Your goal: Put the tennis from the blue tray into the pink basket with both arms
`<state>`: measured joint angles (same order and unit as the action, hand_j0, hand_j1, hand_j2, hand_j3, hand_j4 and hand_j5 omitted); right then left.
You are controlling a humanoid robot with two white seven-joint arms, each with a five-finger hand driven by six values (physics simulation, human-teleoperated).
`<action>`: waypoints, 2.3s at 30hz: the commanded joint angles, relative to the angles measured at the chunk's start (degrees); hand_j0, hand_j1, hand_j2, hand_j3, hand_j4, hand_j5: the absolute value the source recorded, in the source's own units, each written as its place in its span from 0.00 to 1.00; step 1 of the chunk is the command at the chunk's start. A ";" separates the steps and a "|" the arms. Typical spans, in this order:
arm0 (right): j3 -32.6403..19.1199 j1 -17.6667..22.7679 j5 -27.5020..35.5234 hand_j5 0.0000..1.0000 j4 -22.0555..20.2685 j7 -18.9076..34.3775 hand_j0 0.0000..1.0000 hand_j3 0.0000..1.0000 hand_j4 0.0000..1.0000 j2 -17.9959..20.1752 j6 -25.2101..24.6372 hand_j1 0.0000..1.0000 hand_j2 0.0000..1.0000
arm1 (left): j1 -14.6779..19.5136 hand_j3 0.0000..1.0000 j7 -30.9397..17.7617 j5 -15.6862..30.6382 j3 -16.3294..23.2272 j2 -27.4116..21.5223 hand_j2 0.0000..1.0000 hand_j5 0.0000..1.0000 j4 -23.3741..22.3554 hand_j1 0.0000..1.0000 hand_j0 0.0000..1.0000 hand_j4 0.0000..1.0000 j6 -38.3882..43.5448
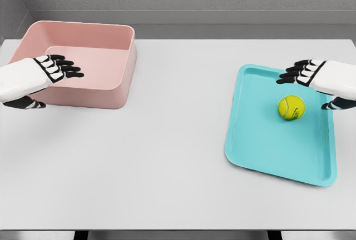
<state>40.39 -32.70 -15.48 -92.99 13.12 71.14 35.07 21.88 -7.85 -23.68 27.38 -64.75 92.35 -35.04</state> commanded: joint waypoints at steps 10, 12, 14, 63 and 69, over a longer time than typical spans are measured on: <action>1.45 0.00 1.15 1.00 2.01 -0.81 1.00 1.00 1.00 -1.00 -0.07 1.00 1.00 | -3.25 1.00 -1.46 -0.14 0.22 0.50 1.00 1.00 1.78 1.00 1.00 1.00 0.04; 2.68 0.26 3.61 1.00 4.48 -0.72 1.00 1.00 1.00 -2.41 -0.07 1.00 1.00 | -4.04 1.00 -1.73 -0.14 0.31 0.50 1.00 1.00 2.57 1.00 1.00 1.00 0.04; 3.21 0.35 4.05 1.00 6.23 -1.60 1.00 1.00 1.00 -3.29 -0.07 1.00 1.00 | -4.04 1.00 -1.73 -0.14 0.22 0.06 1.00 1.00 3.36 1.00 1.00 1.00 0.04; 4.53 1.49 1.68 0.79 23.82 -0.72 0.79 0.79 0.79 -17.00 -0.07 0.79 0.79 | -5.10 1.00 -1.55 16.91 10.50 -6.88 1.00 1.00 1.69 1.00 1.00 1.00 0.04; 4.53 1.58 1.68 0.72 23.64 -0.72 0.72 0.72 0.72 -16.74 -0.07 0.72 0.72 | -4.92 1.00 -1.55 17.44 11.65 -6.71 1.00 1.00 1.60 1.00 1.00 1.00 0.04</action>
<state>44.67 -31.11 -12.00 -69.44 12.68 54.31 34.96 16.96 -9.43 -7.00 38.55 -71.39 94.07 -35.05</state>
